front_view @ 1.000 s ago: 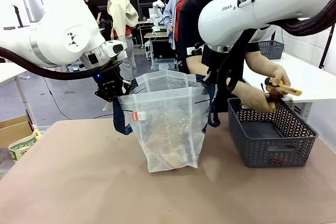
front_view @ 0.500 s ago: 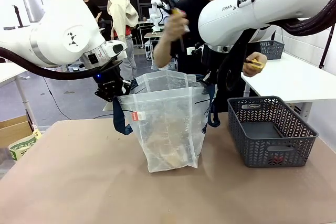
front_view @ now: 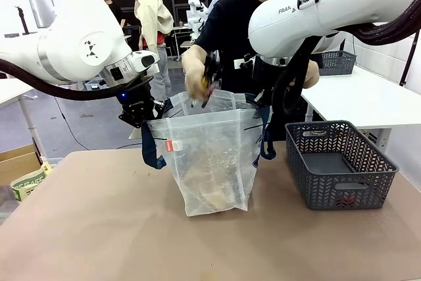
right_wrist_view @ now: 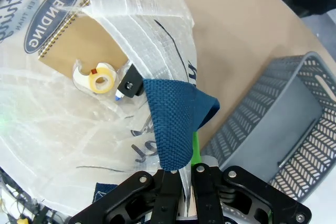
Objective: Transfer purchased items from the store into the shopping bag.
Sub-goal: Move the Reusable shopping bag to the right side of the table.
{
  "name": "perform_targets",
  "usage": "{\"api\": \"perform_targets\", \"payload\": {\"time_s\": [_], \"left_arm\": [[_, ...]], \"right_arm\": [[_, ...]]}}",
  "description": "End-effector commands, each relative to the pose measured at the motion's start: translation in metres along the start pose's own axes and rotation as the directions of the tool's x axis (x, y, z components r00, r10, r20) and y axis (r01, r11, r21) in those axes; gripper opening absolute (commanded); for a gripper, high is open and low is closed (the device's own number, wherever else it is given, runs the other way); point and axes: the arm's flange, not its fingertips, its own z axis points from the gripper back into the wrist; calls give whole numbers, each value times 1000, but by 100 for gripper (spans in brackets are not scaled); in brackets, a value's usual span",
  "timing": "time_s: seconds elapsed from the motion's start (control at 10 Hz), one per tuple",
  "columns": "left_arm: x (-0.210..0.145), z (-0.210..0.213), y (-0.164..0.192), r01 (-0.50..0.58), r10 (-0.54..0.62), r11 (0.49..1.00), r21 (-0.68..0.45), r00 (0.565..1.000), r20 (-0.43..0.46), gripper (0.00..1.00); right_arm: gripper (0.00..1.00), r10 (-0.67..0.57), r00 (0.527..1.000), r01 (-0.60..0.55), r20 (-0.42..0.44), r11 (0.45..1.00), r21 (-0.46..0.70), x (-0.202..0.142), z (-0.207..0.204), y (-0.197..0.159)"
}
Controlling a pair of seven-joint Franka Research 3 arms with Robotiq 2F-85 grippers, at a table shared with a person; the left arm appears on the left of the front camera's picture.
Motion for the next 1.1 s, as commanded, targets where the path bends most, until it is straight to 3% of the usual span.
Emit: {"api": "perform_targets", "payload": {"time_s": [0.0, 1.0], "left_arm": [[0, 2, 3, -7, 7, 1000, 1, 1000, 8, 0], [0, 2, 3, -7, 7, 1000, 1, 1000, 8, 0]], "right_arm": [[0, -5, 1000, 5, 3, 1000, -3, -1, 1, -3], [0, -5, 1000, 5, 3, 1000, -3, -1, 1, -3]]}}
